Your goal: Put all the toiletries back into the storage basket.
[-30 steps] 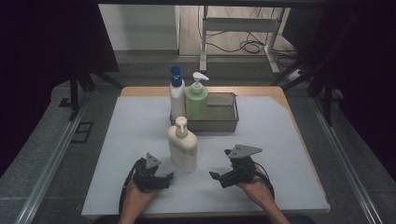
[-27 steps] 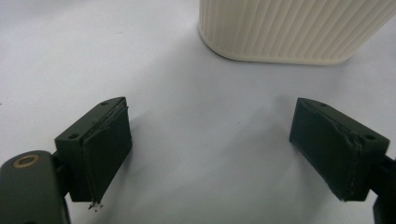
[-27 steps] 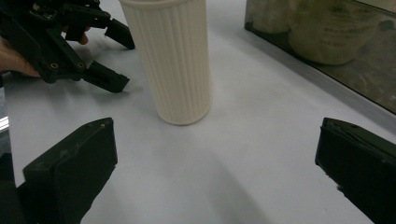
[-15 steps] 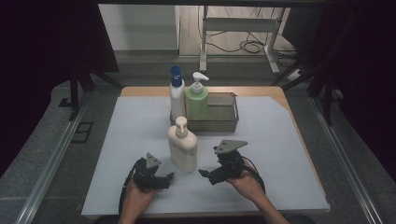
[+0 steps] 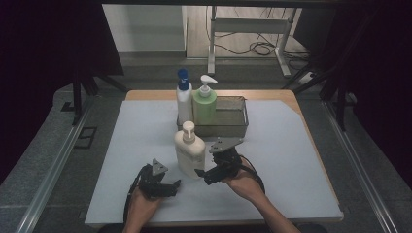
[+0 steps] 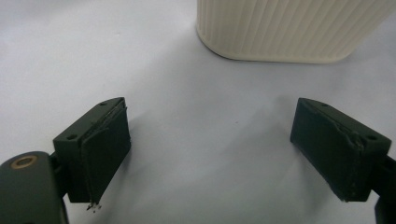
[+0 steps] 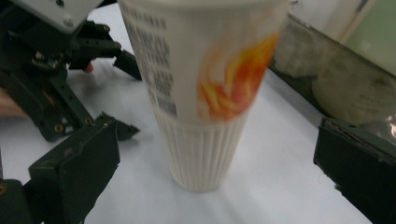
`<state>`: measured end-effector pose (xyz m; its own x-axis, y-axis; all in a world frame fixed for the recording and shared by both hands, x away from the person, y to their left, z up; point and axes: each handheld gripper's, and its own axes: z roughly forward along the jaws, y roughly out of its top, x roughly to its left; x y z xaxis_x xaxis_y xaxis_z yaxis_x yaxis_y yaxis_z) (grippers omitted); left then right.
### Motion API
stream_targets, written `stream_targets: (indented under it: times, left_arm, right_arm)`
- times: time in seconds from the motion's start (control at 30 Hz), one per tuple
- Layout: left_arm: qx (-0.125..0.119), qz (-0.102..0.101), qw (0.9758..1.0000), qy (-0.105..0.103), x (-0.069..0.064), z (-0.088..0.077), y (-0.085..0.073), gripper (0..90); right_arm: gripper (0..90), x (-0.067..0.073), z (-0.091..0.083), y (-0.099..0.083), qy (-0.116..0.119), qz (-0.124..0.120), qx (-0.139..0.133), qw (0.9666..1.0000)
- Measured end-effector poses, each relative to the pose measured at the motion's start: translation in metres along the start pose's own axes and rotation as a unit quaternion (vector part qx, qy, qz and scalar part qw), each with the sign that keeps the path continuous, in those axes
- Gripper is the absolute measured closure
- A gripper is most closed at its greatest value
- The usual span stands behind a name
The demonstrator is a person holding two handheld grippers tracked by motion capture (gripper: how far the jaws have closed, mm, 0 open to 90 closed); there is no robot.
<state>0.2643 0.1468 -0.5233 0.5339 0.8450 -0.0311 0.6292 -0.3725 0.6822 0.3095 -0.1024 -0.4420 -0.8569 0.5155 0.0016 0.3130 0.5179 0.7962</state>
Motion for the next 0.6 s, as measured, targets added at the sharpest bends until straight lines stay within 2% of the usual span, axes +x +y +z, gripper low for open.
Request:
stream_targets:
  times: [0.33, 0.6]
  left_arm:
    - [-0.001, -0.001, 1.0000, 0.000, 0.000, 0.000, 0.000, 11.8]
    - [-0.001, -0.002, 1.0000, 0.001, 0.000, 0.000, 0.000, 11.8]
  right_arm:
    - [7.4, 0.008, 0.013, 0.021, -0.014, -0.018, -0.009, 0.9997]
    - [13.3, 0.010, 0.024, 0.031, -0.019, -0.012, -0.018, 0.9996]
